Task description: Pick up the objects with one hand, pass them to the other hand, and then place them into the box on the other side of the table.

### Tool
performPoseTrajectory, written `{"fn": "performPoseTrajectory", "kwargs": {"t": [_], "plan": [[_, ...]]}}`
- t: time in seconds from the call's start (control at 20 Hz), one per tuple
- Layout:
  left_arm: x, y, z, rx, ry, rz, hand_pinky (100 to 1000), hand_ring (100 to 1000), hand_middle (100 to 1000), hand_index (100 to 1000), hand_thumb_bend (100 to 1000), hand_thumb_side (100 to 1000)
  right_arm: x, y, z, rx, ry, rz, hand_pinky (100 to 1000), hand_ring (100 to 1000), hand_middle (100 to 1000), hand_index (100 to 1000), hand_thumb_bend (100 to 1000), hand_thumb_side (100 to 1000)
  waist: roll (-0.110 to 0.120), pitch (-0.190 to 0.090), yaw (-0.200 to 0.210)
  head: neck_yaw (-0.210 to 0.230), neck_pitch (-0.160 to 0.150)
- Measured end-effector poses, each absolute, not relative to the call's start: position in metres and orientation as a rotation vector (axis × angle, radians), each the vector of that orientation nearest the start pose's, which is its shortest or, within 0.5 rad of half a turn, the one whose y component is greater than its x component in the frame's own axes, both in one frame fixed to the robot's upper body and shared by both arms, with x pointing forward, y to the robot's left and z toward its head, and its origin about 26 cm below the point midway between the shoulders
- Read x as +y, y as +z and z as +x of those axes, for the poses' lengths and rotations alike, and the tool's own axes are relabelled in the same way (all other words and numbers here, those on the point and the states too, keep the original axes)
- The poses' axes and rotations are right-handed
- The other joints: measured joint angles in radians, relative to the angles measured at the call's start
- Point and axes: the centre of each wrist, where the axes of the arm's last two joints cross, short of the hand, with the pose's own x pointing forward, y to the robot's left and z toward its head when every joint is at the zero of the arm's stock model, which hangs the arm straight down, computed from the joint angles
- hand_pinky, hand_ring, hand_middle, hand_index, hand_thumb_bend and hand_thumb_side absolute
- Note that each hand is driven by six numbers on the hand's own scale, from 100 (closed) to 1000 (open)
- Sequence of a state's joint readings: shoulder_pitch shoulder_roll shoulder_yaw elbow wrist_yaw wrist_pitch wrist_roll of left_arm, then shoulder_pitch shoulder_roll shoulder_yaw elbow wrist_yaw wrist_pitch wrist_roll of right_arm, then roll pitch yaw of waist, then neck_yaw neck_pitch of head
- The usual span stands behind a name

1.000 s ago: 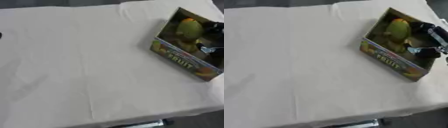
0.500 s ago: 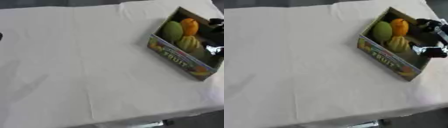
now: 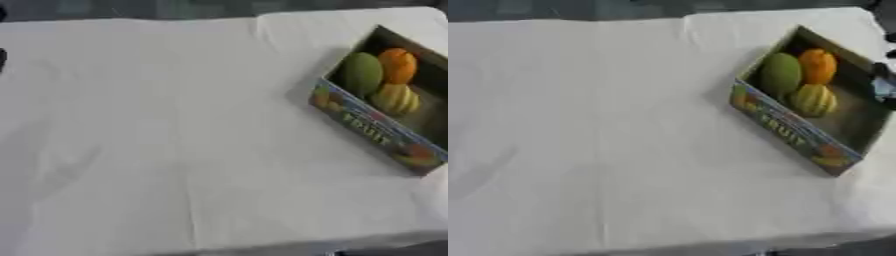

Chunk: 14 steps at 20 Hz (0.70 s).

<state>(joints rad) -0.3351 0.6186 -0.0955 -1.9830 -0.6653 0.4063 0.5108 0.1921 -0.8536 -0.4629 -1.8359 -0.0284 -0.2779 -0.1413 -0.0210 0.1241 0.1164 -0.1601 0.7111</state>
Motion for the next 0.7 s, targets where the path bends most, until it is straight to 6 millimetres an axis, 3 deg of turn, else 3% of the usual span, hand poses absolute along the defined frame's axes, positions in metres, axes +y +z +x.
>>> {"fn": "performPoseTrajectory", "kwargs": {"t": [0.05, 0.1, 0.35, 0.4, 0.7], "plan": [[0.281, 0.225, 0.301, -2.046, -0.282, 1.538, 686, 696, 684, 820, 625, 899, -0.484, 0.208, 0.210, -2.006, 0.495, -1.027, 849, 755, 808, 830, 100, 145, -0.004, -0.020, 0.002, 0.002, 0.000], [0.285, 0.226, 0.300, -2.046, -0.256, 1.568, 685, 701, 691, 824, 610, 872, -0.489, 0.209, 0.203, -2.007, 0.475, -1.045, 854, 764, 820, 837, 100, 100, -0.006, -0.037, 0.002, 0.005, 0.001], [0.316, 0.220, 0.291, -1.965, -0.128, 1.691, 682, 753, 741, 852, 605, 690, -0.517, 0.197, 0.153, -1.939, 0.349, -1.262, 827, 788, 848, 845, 100, 100, -0.011, -0.094, 0.003, 0.017, 0.023], [0.323, 0.218, 0.288, -1.948, -0.111, 1.691, 683, 760, 746, 854, 596, 682, -0.522, 0.194, 0.141, -1.919, 0.310, -1.325, 817, 781, 840, 767, 100, 100, -0.013, -0.103, 0.006, 0.018, 0.026], [0.360, 0.192, 0.276, -1.837, -0.038, 1.640, 650, 734, 722, 856, 586, 666, -0.557, 0.175, 0.045, -1.630, -0.062, -1.802, 804, 764, 783, 755, 100, 100, -0.019, -0.143, 0.022, -0.001, 0.031]]}}
